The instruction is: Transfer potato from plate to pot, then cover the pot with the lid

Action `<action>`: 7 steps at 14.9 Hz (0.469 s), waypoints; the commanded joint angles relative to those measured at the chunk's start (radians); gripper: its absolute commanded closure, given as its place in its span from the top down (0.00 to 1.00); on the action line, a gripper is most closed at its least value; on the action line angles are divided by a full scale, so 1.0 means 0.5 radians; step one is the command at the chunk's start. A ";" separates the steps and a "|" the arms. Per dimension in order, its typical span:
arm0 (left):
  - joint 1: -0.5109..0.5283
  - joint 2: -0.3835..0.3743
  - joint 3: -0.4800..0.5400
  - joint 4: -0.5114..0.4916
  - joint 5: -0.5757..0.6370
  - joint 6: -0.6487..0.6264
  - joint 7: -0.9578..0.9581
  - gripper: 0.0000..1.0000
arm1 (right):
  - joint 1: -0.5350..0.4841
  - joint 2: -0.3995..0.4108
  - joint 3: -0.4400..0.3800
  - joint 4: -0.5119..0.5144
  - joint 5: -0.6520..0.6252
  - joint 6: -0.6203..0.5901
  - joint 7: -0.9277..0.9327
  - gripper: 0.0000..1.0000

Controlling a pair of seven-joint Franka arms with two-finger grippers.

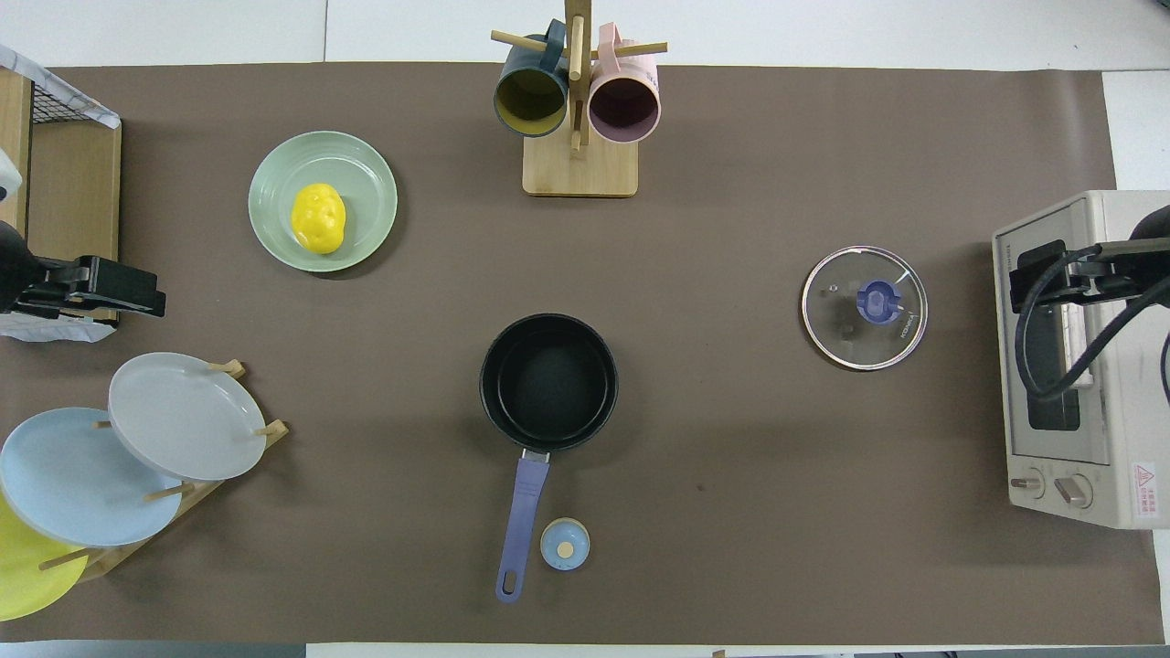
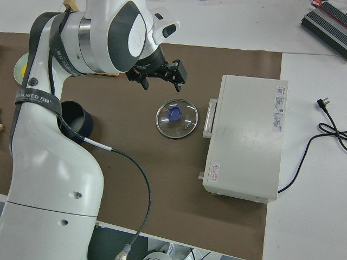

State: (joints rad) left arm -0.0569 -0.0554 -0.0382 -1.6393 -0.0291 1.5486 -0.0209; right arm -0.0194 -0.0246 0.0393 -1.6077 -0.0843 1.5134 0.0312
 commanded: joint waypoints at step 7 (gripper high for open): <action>0.022 -0.012 -0.025 -0.013 0.000 0.011 0.030 1.00 | -0.016 -0.006 0.004 0.006 0.052 0.004 -0.026 1.00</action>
State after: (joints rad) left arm -0.0570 -0.0554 -0.0438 -1.6394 -0.0291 1.5499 -0.0175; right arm -0.0194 -0.0246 0.0393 -1.6077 -0.0843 1.5134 0.0312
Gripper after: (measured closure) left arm 0.000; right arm 0.000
